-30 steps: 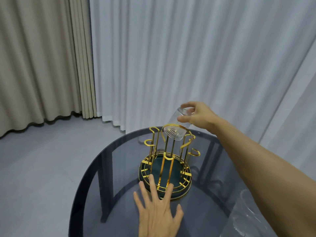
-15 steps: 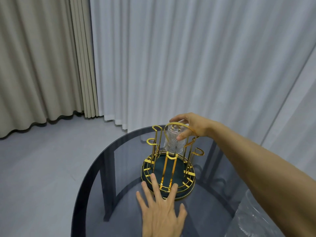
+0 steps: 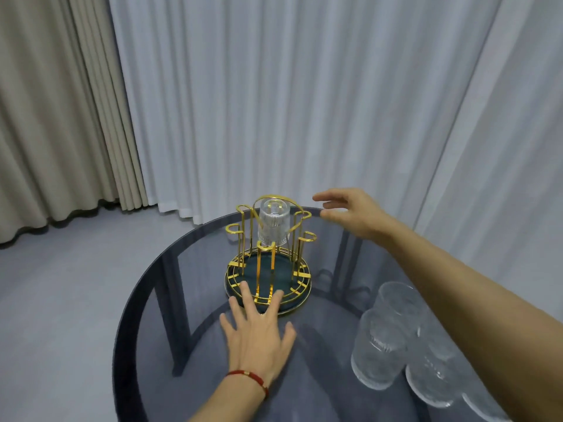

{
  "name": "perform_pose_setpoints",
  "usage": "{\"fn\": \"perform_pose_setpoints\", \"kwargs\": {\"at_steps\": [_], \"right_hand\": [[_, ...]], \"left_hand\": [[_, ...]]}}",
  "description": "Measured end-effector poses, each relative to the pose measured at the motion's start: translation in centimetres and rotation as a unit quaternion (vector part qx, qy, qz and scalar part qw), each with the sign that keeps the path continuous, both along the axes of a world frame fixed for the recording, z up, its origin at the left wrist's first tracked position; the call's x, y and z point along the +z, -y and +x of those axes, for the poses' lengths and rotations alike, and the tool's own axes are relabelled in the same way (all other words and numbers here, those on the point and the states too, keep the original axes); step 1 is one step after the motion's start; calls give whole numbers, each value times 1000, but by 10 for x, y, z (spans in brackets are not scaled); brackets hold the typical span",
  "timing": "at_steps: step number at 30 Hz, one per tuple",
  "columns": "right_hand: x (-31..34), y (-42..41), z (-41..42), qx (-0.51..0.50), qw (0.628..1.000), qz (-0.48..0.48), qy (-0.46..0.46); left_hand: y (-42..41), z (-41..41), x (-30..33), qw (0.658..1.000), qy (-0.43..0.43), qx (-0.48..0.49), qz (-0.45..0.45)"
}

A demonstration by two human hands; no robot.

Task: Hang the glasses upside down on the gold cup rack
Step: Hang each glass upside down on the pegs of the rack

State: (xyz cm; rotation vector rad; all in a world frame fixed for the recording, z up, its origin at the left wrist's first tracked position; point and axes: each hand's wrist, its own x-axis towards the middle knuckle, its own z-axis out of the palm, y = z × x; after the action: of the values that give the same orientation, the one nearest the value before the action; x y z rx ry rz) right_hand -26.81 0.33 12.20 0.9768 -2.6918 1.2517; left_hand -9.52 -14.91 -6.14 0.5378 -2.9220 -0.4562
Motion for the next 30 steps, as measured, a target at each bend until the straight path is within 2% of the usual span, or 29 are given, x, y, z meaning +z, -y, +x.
{"fn": "perform_pose_setpoints", "kwargs": {"at_steps": [3, 5, 7, 9, 10, 14, 17, 20, 24, 26, 28, 30], "right_hand": [[-2, -43, 50, -29, 998, 10, -55], [-8, -69, 86, -47, 996, 2, -78], [-17, -91, 119, -70, 993, -27, -96], [-31, -113, 150, -104, 987, -64, -105], [-38, -119, 163, -121, 984, -86, -98], [-73, -140, 203, -176, 966, -176, -68], [-89, -144, 215, -189, 962, -192, -38], [-93, -145, 218, -183, 965, -185, -26], [-92, -131, 220, -153, 969, -194, -16], [-94, -111, 217, -113, 974, -194, 40], [-95, -86, 212, -90, 968, -183, 145], [-93, -54, 205, -75, 930, -210, 292]], "left_hand": [[-21, 20, 26, 996, -76, 37, -15], [-40, 31, 37, 982, -188, -26, 4], [-64, 36, 47, 953, -245, -140, 109], [-93, 42, 56, 922, -225, -225, 221], [-104, 42, 56, 914, -211, -240, 248], [-131, 35, 48, 919, -182, -235, 259], [-133, 27, 46, 921, -187, -214, 267], [-130, 28, 53, 917, -228, -170, 280], [-99, 39, 76, 886, -308, -94, 334], [-76, 47, 87, 868, -338, -72, 355], [-58, 51, 91, 849, -360, -52, 384], [-41, 53, 90, 823, -366, -33, 433]]}}
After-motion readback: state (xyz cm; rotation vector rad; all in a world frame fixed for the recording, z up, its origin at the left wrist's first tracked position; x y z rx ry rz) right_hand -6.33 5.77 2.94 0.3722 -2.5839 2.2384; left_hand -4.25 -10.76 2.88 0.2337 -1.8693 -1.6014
